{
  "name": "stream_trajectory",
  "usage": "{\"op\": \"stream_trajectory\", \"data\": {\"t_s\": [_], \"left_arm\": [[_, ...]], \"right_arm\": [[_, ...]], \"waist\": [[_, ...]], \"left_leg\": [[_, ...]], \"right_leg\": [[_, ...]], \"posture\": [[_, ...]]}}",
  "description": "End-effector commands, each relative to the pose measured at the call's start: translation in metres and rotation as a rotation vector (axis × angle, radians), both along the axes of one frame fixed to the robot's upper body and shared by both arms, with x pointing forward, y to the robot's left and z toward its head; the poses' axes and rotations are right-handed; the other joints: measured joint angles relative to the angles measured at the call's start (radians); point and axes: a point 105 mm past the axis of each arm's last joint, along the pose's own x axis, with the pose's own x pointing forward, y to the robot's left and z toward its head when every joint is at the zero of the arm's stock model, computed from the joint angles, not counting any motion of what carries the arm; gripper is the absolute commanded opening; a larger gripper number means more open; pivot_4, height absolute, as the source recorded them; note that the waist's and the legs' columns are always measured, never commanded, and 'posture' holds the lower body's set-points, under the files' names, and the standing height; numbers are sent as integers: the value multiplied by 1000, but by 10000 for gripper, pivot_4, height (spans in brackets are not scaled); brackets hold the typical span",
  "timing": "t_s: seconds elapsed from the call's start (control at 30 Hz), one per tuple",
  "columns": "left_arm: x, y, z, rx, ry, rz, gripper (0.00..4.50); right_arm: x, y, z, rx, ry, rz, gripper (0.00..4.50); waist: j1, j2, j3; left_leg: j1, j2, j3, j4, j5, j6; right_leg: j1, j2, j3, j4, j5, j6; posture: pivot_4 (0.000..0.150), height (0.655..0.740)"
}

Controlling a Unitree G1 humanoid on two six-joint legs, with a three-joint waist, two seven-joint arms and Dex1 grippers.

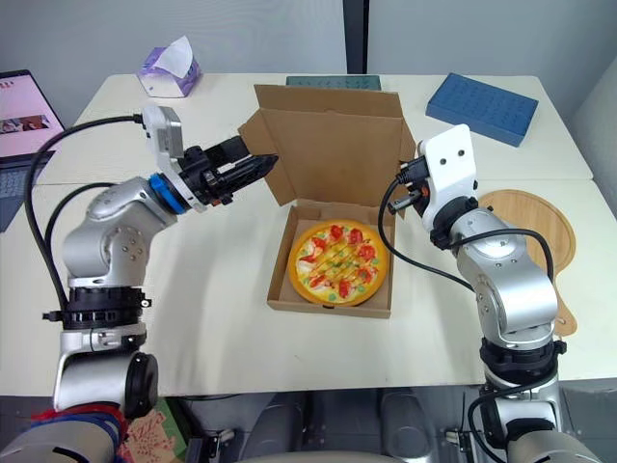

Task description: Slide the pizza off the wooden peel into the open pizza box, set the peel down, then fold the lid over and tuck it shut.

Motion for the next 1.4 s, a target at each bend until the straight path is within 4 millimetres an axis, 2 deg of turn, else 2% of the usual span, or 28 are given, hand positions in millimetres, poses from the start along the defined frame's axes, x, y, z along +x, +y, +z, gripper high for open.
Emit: {"op": "stream_trajectory", "data": {"t_s": [0.03,0.3,0.4,0.63,0.67,0.8,0.93,1.2,1.4], "left_arm": [[5,5,12,-7,-15,-5,30250],[15,7,12,-32,38,-4,30250],[17,6,14,-38,28,6,24200],[14,6,17,-31,-6,37,2018],[12,7,17,-34,-6,43,99],[4,7,10,-17,-15,76,99],[-1,1,13,-12,-42,122,99],[-20,-21,17,-131,-83,292,99],[-41,-40,8,-186,-84,362,99]], "right_arm": [[-5,5,10,-1,-43,36,0],[-6,5,11,-5,-42,42,0],[-6,5,11,-5,-42,43,0],[-7,6,10,-3,-41,44,0],[-8,7,10,-2,-42,44,0],[-8,7,10,0,-41,41,0],[-7,7,10,1,-41,36,0],[-10,12,10,21,-55,-8,0],[-16,22,12,58,-59,-3,0]], "waist": [[-1,0,0],[-5,0,0],[-5,0,0],[-5,0,0],[-5,0,0],[-6,0,0],[-5,0,0],[-1,0,0],[0,0,0]], "left_leg": [[0,0,0,0,0,0],[0,0,0,0,0,0],[0,0,0,0,0,0],[0,0,0,0,0,0],[0,0,0,0,0,0],[0,0,-1,0,0,0],[0,0,0,0,0,0],[0,0,-1,0,0,0],[0,0,0,0,0,0]], "right_leg": [[0,0,0,0,0,0],[0,0,0,0,0,0],[0,0,0,0,0,0],[0,0,0,0,0,0],[0,0,0,0,0,0],[0,0,0,1,0,0],[0,0,0,1,0,0],[0,0,0,1,0,0],[0,0,1,1,0,0]], "posture": [[1500,7279],[1500,7279],[1500,7279],[1500,7279],[1500,7279],[1500,7279],[1500,7279],[1500,7279],[1500,7279]]}}
